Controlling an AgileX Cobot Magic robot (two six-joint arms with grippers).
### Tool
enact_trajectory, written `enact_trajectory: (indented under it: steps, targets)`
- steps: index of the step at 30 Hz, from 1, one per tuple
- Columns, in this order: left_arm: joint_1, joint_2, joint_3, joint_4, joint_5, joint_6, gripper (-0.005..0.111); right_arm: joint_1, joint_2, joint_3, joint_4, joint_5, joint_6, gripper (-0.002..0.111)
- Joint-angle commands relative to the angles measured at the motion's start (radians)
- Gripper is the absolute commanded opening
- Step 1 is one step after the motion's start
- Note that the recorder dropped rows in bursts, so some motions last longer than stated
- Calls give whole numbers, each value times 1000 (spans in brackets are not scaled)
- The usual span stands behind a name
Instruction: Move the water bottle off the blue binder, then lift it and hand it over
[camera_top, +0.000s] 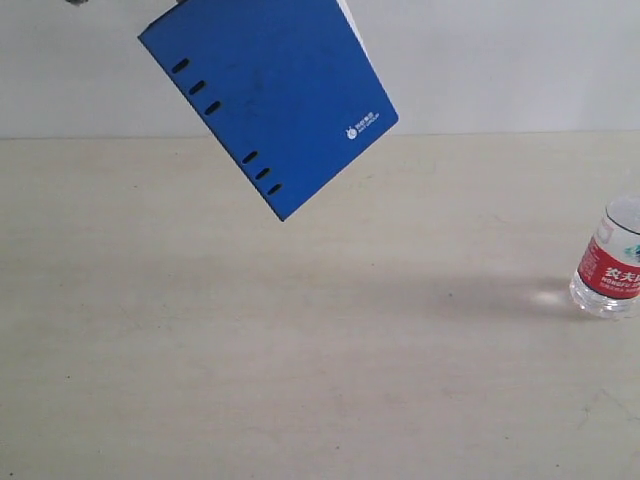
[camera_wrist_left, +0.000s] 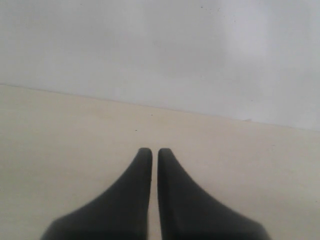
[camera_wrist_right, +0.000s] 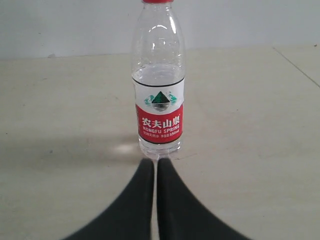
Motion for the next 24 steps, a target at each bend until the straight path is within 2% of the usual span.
enact_trajectory:
  steps: [1, 18, 20, 24]
  targets:
    - [0, -4, 3, -7, 0, 2, 4, -4, -4, 0, 6, 2, -34, 0]
    - [2, -4, 3, -7, -13, -3, 4, -4, -4, 0, 6, 0, -28, 0]
    - [2, -4, 3, -7, -87, -83, 4, -4, -4, 0, 6, 0, -28, 0]
    - [2, -4, 2, -7, -72, -293, 4, -4, -4, 0, 6, 0, -28, 0]
